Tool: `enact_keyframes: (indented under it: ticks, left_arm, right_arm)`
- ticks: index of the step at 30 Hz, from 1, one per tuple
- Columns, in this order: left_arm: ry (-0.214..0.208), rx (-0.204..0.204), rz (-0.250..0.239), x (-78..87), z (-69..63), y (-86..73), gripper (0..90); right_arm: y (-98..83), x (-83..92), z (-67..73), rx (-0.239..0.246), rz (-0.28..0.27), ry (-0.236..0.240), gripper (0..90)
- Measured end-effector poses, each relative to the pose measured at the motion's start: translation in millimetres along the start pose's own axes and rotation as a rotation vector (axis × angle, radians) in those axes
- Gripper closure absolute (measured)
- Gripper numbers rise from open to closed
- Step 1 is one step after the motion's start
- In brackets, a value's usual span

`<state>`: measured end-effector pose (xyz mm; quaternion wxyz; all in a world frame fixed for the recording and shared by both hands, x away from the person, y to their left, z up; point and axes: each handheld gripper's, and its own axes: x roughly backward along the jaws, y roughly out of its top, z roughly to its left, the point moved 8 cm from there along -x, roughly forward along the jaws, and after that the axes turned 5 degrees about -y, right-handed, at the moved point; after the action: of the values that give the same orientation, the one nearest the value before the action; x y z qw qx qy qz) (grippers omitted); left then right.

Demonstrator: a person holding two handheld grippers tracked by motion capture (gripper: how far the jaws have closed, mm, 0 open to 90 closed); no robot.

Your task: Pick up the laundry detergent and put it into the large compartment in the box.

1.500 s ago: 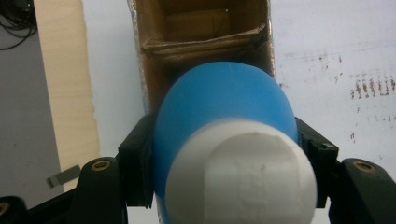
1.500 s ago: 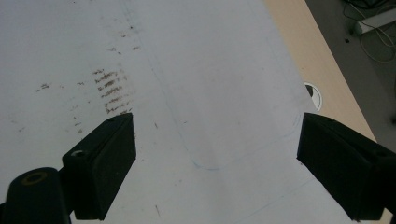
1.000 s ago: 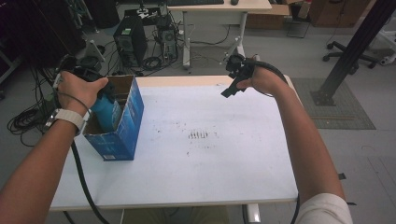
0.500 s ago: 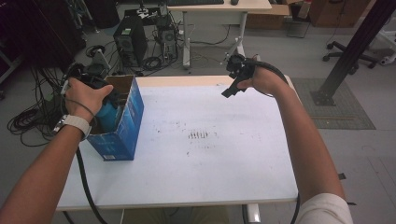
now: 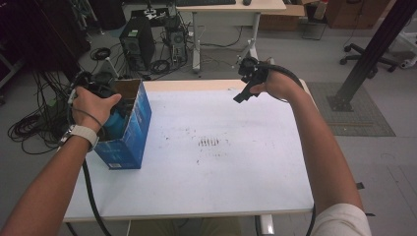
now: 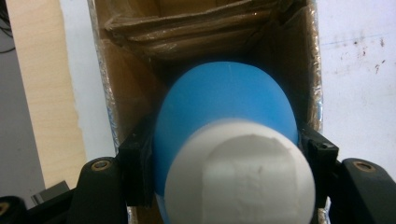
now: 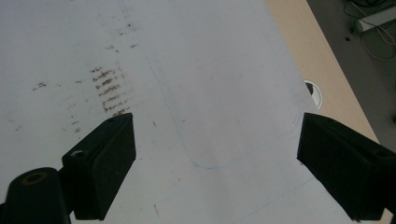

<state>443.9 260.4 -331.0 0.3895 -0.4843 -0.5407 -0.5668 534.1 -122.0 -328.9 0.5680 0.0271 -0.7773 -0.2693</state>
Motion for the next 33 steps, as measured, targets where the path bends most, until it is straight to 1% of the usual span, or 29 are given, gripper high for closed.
enact_keyframes:
  ticks: [4,10,17,24,25,26,33]
  left_arm:
    - [-0.004,0.001,0.001,-3.6,0.5,-1.2,37.3]
    - [0.003,-0.004,0.007,-8.1,2.0,-2.5,37.3]
    - [-0.004,0.002,0.011,-13.6,2.8,-5.0,37.2]
    - [-0.007,-0.004,0.031,-25.8,4.3,-9.7,37.2]
    - [-0.007,-0.004,0.031,-25.8,4.3,-9.7,37.2]
    - [-0.007,-0.003,0.020,-25.9,4.8,-9.1,37.2]
    - [-0.012,-0.001,0.019,-26.5,5.9,-9.0,37.1]
  right_arm:
    - [-0.4,-0.7,0.0,0.000,0.003,0.000,11.6]
    - [-0.3,-1.3,0.1,0.000,0.004,0.001,11.6]
    - [0.3,-2.5,0.4,0.001,0.003,0.001,11.6]
    - [0.0,-2.7,0.3,-0.001,0.004,0.003,11.5]
    - [0.0,-2.7,0.3,-0.001,0.004,0.003,11.5]
    - [-0.2,-2.8,0.2,0.000,0.005,0.003,11.5]
    - [-0.3,-5.6,0.9,0.001,0.012,0.004,11.4]
